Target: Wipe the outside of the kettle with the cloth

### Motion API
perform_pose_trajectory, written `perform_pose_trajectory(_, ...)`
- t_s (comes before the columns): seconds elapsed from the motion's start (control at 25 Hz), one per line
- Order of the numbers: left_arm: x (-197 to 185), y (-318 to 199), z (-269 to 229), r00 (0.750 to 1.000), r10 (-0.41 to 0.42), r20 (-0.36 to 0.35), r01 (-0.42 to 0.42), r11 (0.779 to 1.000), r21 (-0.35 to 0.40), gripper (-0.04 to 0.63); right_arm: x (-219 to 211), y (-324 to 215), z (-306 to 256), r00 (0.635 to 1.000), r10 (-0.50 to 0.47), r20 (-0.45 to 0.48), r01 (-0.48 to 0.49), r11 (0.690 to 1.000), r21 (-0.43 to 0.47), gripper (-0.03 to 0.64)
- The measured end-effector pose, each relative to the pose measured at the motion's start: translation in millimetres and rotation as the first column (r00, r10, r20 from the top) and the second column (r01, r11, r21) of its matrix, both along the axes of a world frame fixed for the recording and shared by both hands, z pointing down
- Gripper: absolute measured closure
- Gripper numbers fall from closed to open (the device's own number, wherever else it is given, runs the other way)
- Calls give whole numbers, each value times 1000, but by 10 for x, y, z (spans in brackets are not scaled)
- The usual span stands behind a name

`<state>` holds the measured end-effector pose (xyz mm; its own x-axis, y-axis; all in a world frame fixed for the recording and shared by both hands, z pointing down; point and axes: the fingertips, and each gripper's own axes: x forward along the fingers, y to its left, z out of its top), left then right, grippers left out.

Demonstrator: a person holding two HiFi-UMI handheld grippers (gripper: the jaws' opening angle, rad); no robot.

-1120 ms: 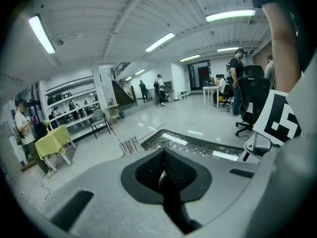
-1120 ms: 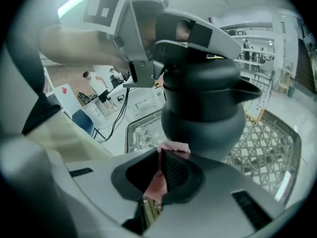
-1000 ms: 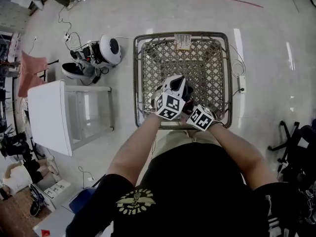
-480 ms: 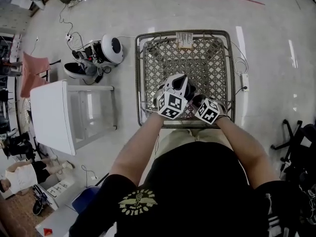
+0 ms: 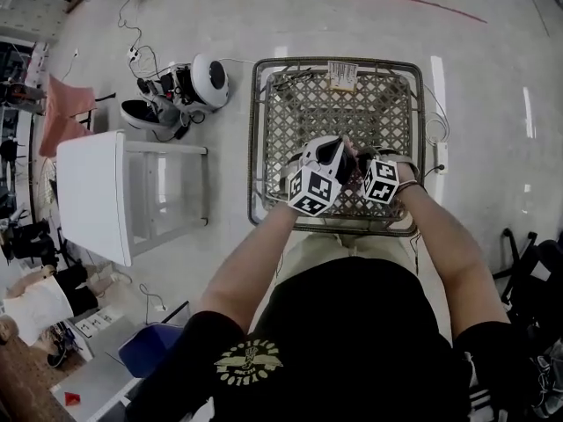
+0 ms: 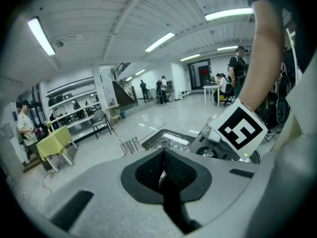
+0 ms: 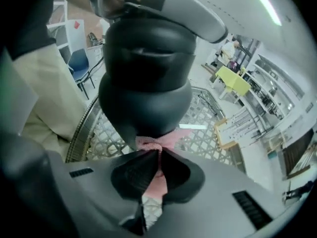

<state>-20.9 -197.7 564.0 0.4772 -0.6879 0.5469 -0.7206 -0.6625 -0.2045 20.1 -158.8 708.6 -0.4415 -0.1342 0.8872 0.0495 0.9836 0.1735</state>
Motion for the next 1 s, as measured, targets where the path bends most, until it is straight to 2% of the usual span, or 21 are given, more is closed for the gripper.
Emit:
perform_pose_trajectory(0.2,0,-10,-2,1000,-2,-1,2,1000,0,588,-132,-225,-46,985,-171,-28,173,982,81,592)
perform_pose_trajectory(0.48,10,-14,-11,1000,-8,4,8,1000,4,588,-274,-421,98,970,-240,-44,244,959,147,592)
perform_pose_trajectory(0.64,-4,-11,-10,1000,-8,4,8,1000,4,588,-331,-407,257,970,-238,-47,242,962,129,592)
perform_pose_trajectory(0.84,-14,-3,-12,1000,-9,1,9,1000,4,588,-183,-234,454,974,-221,-57,225,971,78,592)
perform_pose_trajectory(1.0,-9,-6,-8,1000,-9,2,9,1000,3,588,-62,119,503,980,-200,-21,200,980,-9,592)
